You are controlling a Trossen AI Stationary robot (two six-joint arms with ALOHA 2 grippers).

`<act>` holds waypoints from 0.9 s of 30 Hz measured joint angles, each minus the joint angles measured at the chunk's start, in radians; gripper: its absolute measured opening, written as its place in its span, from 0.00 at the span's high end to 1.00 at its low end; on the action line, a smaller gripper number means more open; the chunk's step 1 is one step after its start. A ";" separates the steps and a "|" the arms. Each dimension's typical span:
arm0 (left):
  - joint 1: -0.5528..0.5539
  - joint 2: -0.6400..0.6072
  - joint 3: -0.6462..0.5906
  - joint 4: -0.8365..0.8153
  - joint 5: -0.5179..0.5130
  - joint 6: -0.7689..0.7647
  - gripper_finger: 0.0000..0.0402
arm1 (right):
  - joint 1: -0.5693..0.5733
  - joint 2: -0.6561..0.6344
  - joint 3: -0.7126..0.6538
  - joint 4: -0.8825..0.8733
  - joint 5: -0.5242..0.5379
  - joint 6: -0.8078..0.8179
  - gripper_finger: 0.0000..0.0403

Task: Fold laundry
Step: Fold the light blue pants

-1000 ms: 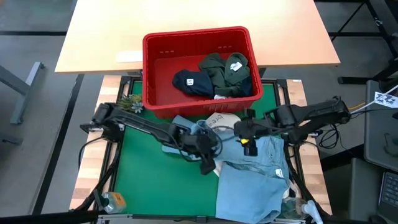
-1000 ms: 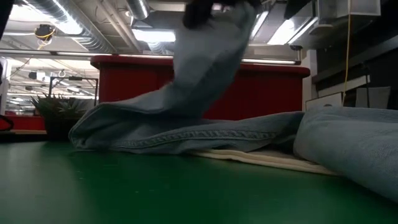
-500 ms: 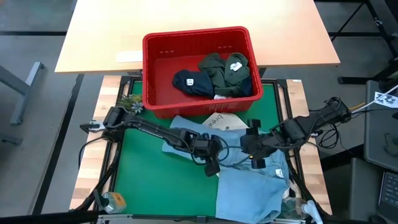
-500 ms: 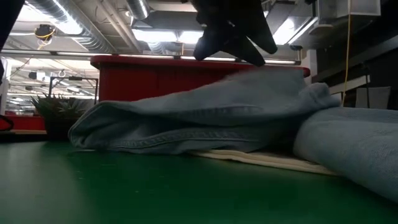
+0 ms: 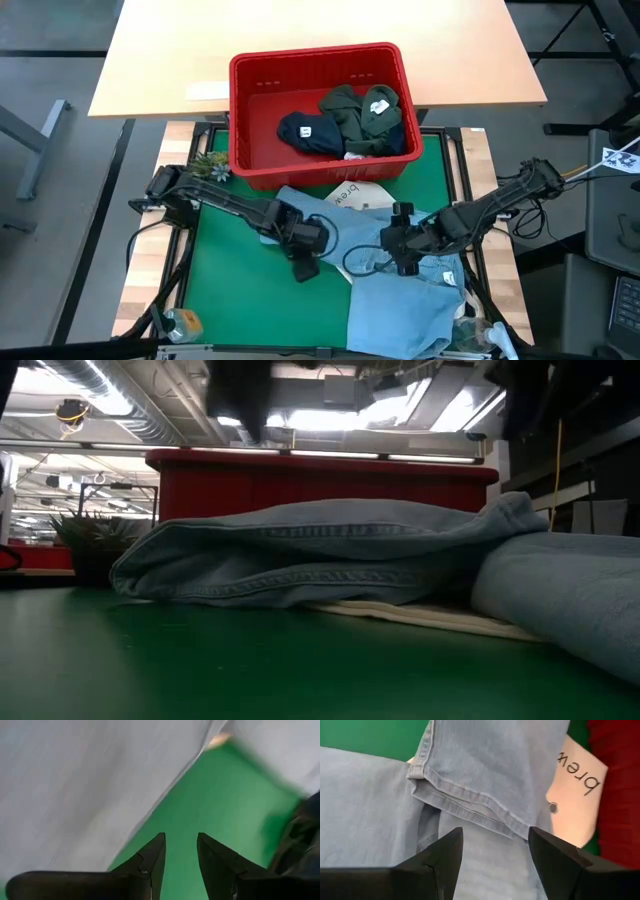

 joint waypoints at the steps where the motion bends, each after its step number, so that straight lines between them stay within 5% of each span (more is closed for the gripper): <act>1: -0.019 0.000 0.000 -0.043 -0.018 -0.019 0.74 | 0.000 0.000 -0.016 0.015 0.000 0.000 0.44; 10: -0.187 0.012 -0.060 -0.267 -0.320 -0.261 0.74 | -0.001 0.000 -0.153 0.284 0.079 0.000 0.44; 27: -0.259 0.014 -0.413 -0.080 -0.457 -0.475 0.74 | -0.080 0.012 -0.179 0.322 0.097 0.000 0.44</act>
